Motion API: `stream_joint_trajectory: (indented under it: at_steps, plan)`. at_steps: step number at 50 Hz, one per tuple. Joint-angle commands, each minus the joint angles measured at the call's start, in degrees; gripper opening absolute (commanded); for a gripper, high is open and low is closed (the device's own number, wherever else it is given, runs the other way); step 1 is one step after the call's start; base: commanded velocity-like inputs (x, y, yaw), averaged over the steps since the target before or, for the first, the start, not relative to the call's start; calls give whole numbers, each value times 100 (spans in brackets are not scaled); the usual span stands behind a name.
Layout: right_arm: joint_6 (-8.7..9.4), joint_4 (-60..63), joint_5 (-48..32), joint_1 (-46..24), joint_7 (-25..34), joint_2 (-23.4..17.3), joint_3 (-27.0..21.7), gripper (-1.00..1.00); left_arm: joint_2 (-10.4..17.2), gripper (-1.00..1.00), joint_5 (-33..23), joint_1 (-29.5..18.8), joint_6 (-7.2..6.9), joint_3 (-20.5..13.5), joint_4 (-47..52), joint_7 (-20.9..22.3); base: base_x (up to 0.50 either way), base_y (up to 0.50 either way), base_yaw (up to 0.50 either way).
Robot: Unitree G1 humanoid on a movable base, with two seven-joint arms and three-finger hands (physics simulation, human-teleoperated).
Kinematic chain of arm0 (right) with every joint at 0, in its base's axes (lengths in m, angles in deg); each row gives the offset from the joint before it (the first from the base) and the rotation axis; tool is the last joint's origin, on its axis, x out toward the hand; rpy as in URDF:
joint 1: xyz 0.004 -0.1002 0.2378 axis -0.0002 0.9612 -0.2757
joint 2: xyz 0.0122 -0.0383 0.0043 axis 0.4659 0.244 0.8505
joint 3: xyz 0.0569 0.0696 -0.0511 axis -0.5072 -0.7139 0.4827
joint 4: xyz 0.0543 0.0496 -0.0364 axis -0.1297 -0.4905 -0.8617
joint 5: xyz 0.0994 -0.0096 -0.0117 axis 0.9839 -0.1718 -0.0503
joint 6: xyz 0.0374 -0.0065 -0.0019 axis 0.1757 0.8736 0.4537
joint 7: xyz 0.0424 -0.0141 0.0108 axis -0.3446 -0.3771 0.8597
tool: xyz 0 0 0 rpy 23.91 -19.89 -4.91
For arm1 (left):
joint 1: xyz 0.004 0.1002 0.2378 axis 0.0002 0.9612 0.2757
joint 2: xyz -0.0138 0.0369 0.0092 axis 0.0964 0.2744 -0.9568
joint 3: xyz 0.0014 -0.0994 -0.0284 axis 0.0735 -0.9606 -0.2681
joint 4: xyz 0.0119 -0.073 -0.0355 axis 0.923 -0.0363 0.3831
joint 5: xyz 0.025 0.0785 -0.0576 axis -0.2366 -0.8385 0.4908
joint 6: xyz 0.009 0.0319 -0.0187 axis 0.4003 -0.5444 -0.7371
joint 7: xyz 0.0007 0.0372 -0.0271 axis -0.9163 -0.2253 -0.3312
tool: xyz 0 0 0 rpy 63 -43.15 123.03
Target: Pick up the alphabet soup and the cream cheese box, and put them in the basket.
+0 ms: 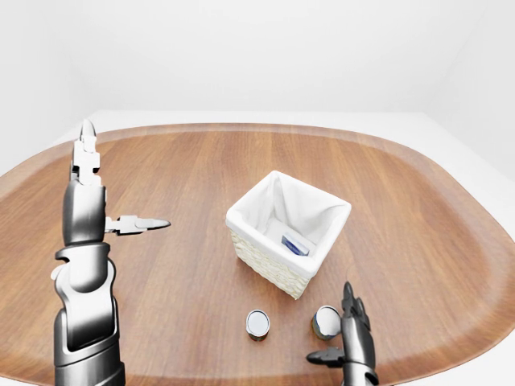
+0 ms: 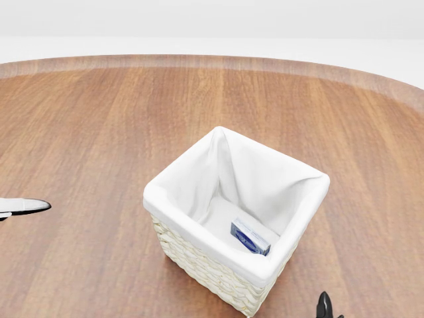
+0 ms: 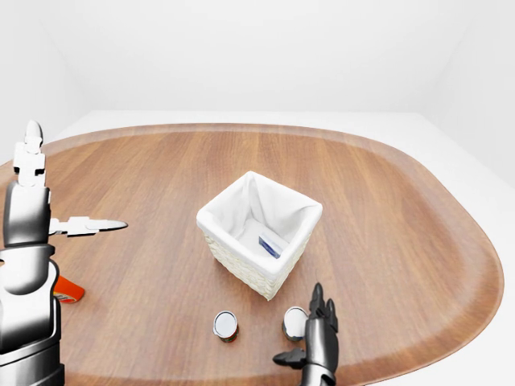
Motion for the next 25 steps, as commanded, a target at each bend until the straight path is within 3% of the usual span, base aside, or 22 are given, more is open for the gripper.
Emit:
stream_joint_trajectory:
  at_steps: [1,7,13,21,25]
  plan:
    - [0,-282,20,-155,0,4,-147,100,-2,100,-1,4,-28,-1,36,22,0,0,0]
    - [0,-250,68,-194,0,56,-174,100,2,100,2,-6,53,4,-66,-29,0,0,0]
    - [0,-384,68,-314,0,75,-205,100,-6,100,-4,4,-28,6,37,18,0,0,0]
    - [0,-578,62,-447,0,68,-241,100,-3,100,-5,-5,69,19,-84,-40,0,0,0]
    - [0,-739,35,-566,0,75,-240,100,-6,100,-4,-2,25,15,-29,-15,0,0,0]
